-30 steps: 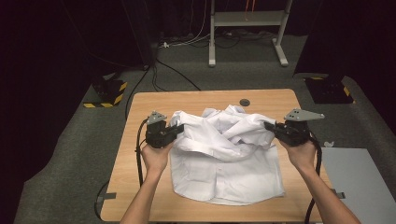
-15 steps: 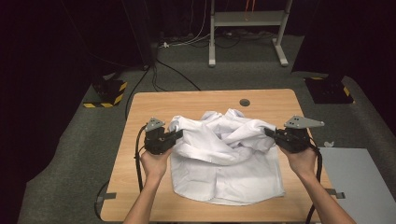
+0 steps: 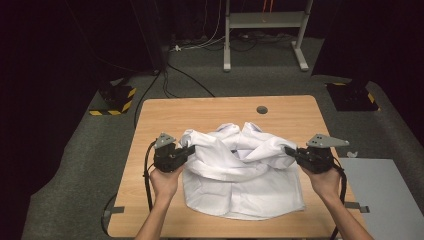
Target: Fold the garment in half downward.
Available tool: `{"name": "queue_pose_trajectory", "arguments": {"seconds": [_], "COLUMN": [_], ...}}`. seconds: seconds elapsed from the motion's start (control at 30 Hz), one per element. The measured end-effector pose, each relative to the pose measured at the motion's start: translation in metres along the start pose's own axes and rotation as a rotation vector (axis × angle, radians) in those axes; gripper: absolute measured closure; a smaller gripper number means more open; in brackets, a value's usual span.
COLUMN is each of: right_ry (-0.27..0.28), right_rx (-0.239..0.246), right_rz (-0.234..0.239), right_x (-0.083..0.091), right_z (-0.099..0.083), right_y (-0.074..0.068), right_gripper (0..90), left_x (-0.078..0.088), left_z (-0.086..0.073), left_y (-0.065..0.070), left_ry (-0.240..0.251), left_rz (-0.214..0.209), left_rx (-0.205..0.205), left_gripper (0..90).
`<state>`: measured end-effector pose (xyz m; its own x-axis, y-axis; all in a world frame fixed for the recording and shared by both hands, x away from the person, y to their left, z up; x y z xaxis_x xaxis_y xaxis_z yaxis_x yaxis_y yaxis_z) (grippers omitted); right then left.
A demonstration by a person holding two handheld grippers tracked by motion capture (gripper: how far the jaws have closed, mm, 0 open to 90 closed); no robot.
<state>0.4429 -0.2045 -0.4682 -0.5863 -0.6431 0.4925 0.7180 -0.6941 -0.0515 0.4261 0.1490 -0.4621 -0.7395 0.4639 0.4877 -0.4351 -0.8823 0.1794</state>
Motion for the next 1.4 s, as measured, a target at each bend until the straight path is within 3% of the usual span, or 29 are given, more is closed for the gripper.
{"name": "queue_pose_trajectory", "arguments": {"seconds": [0.43,0.87,1.4], "right_ry": [-0.022,-0.067,-0.11], "right_rx": [-0.027,-0.077,-0.093], "right_rz": [0.018,0.037,0.009], "right_x": [0.002,-0.003,-0.014], "right_z": [-0.036,-0.08,-0.108], "right_y": [-0.013,-0.027,-0.026], "right_gripper": [85.3,85.0,85.0], "left_x": [0.005,0.001,-0.017], "left_z": [-0.036,-0.082,-0.119], "left_y": [0.004,0.0,0.002], "left_ry": [-0.029,-0.082,-0.166], "left_rz": [-0.004,-0.014,0.008], "left_rx": [0.011,0.062,0.059], "left_gripper": [84.6,84.2,82.3]}}
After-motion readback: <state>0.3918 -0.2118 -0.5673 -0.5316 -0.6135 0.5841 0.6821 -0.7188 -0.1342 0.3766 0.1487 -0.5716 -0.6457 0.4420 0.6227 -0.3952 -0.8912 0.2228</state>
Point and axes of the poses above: each handheld gripper's, and its own axes: x roughly backward along the jaws, z roughly out of its top, y roughly to its right, the point moved 8 cm from there along -x, roughly forward along the jaws, and after that the axes turned 5 degrees about z, right-handed, at the moved point
